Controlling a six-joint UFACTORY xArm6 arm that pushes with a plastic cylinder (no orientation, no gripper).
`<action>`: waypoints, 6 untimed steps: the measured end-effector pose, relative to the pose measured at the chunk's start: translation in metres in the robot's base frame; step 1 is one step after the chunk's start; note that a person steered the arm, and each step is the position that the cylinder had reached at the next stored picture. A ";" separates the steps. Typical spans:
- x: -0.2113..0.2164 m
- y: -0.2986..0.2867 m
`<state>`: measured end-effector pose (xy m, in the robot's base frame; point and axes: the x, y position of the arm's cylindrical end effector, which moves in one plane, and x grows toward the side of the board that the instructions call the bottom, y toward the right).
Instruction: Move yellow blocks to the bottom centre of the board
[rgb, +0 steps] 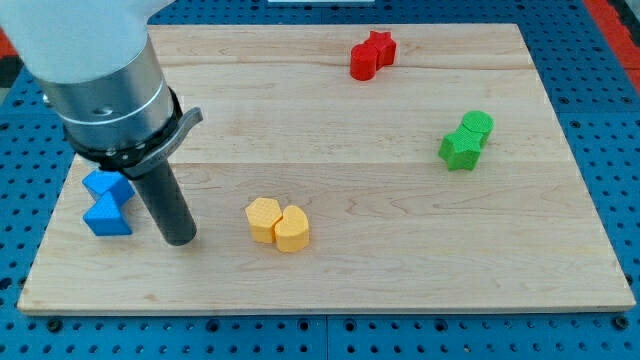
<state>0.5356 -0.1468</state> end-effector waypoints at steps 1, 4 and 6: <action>-0.006 0.042; -0.004 0.118; 0.020 0.125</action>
